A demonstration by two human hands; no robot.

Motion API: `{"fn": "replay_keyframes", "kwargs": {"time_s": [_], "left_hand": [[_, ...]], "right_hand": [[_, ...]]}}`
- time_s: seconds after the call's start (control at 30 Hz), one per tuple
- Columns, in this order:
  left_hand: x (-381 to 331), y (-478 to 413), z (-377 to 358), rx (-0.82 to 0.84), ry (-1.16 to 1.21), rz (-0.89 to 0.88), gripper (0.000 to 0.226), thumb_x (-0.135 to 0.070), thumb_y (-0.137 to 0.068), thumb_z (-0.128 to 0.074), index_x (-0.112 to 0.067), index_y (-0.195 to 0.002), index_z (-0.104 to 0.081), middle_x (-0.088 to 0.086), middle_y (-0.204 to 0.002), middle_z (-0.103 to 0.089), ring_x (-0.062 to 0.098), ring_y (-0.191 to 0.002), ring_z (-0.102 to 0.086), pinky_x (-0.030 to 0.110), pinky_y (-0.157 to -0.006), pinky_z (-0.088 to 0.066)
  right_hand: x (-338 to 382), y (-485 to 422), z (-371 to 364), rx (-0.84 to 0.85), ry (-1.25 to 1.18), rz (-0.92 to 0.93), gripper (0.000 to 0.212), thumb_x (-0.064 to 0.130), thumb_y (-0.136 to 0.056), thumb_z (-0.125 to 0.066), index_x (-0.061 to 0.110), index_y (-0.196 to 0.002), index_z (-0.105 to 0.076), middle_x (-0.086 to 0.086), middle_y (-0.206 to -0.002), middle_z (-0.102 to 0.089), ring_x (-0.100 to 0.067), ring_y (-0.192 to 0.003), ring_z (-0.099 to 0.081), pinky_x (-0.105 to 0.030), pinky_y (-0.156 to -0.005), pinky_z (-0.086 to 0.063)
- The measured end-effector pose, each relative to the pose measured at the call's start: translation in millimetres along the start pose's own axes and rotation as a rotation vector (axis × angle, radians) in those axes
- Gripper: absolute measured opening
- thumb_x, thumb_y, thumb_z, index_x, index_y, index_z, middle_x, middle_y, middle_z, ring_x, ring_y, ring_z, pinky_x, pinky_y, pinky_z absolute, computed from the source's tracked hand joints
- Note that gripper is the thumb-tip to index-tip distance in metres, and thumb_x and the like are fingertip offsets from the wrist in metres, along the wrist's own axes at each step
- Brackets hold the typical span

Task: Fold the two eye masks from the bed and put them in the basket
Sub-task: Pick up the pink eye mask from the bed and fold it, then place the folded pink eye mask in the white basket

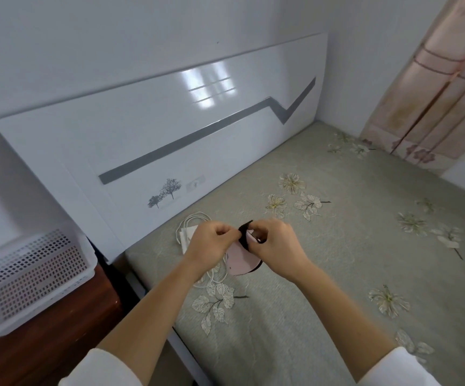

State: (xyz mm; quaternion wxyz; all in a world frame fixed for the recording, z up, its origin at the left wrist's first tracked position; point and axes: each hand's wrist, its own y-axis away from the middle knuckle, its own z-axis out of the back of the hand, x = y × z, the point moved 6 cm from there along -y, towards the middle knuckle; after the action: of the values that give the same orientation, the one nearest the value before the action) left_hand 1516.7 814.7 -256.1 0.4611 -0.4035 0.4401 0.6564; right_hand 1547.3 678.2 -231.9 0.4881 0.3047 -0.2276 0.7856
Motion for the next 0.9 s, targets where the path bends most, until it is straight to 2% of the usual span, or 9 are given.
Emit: {"fn": "replay_keyframes", "kwargs": {"time_s": [0.07,0.13,0.23,0.3,0.43,0.53,0.63,0.8,0.9], "left_hand": [[12.9,-2.4,12.0,-0.12,0.023,0.064,0.025,-0.021,-0.082,-0.061,-0.008,-0.061,-0.057,-0.003,-0.046,-0.04,0.007,-0.042,-0.034,0.021,-0.045,-0.027],[24.8,-0.1,21.9,-0.19,0.09,0.134,0.021,-0.025,-0.079,-0.061,-0.009,-0.066,-0.059,0.008,-0.058,-0.038,0.015,-0.052,-0.033,0.027,-0.05,-0.026],[41.8,7.0,33.4,-0.246,0.266,0.249,0.018,-0.024,-0.076,-0.061,-0.011,-0.065,-0.055,0.003,-0.053,-0.039,0.013,-0.046,-0.031,0.027,-0.052,-0.026],[53.8,13.0,43.9,-0.298,0.38,0.342,0.021,-0.023,-0.076,-0.063,-0.012,-0.06,-0.054,-0.002,-0.052,-0.042,0.011,-0.047,-0.035,0.027,-0.053,-0.03],[75.7,27.2,70.1,-0.401,0.628,0.469,0.02,-0.019,-0.078,-0.062,-0.015,-0.06,-0.053,-0.001,-0.059,-0.045,0.011,-0.052,-0.038,0.025,-0.053,-0.034],[87.9,39.8,97.5,-0.455,0.729,0.491,0.021,-0.017,-0.08,-0.058,-0.014,-0.06,-0.053,0.0,-0.061,-0.045,0.012,-0.055,-0.038,0.025,-0.052,-0.035],[105.1,53.0,131.3,-0.497,0.836,0.494,0.021,-0.016,-0.083,-0.056,-0.013,-0.062,-0.055,0.001,-0.061,-0.045,0.012,-0.054,-0.037,0.026,-0.054,-0.035],[134.9,68.9,201.5,-0.471,0.739,0.468,0.018,-0.014,-0.08,-0.059,-0.011,-0.064,-0.053,0.0,-0.053,-0.045,0.011,-0.051,-0.038,0.026,-0.059,-0.038],[161.6,78.6,257.1,-0.422,0.618,0.485,0.018,-0.017,-0.079,-0.061,-0.013,-0.063,-0.056,-0.002,-0.051,-0.05,0.008,-0.048,-0.042,0.024,-0.059,-0.04]], "right_hand": [[-5.5,-0.1,0.4,-0.017,-0.093,-0.039,0.022,0.038,-0.083,-0.067,0.019,-0.08,-0.078,-0.003,-0.061,-0.069,-0.015,-0.053,-0.052,-0.023,-0.05,-0.035],[-10.2,-1.3,-2.5,0.001,-0.123,-0.07,0.025,0.045,-0.08,-0.07,0.022,-0.078,-0.079,-0.006,-0.063,-0.071,-0.018,-0.054,-0.055,-0.028,-0.05,-0.036],[-10.9,-4.2,-11.6,0.033,-0.219,-0.112,0.007,0.024,-0.078,-0.074,0.02,-0.08,-0.08,-0.008,-0.065,-0.073,-0.014,-0.058,-0.06,-0.03,-0.054,-0.042],[-6.8,-4.9,-20.9,0.056,-0.309,-0.148,0.006,0.015,-0.076,-0.075,0.02,-0.079,-0.079,-0.006,-0.063,-0.07,-0.01,-0.057,-0.058,-0.027,-0.056,-0.043],[13.1,-8.7,-47.4,0.084,-0.413,-0.187,0.014,0.01,-0.074,-0.076,0.024,-0.074,-0.076,-0.006,-0.057,-0.061,-0.01,-0.054,-0.051,-0.021,-0.052,-0.036],[32.7,-15.1,-69.2,0.091,-0.507,-0.217,0.012,0.004,-0.074,-0.076,0.017,-0.076,-0.076,0.012,-0.047,-0.065,0.001,-0.047,-0.057,-0.011,-0.051,-0.042],[56.2,-23.3,-92.4,0.058,-0.599,-0.235,0.014,0.003,-0.073,-0.076,0.017,-0.072,-0.076,0.012,-0.052,-0.07,-0.001,-0.052,-0.064,-0.01,-0.053,-0.048],[120.7,-44.3,-155.1,0.2,-0.538,-0.181,0.012,0.008,-0.07,-0.079,0.019,-0.075,-0.078,0.006,-0.065,-0.075,-0.009,-0.064,-0.07,-0.021,-0.066,-0.057],[156.0,-57.7,-202.0,0.289,-0.517,-0.211,0.011,0.011,-0.072,-0.079,0.016,-0.081,-0.079,0.006,-0.071,-0.076,-0.004,-0.069,-0.07,-0.018,-0.07,-0.055]]}}
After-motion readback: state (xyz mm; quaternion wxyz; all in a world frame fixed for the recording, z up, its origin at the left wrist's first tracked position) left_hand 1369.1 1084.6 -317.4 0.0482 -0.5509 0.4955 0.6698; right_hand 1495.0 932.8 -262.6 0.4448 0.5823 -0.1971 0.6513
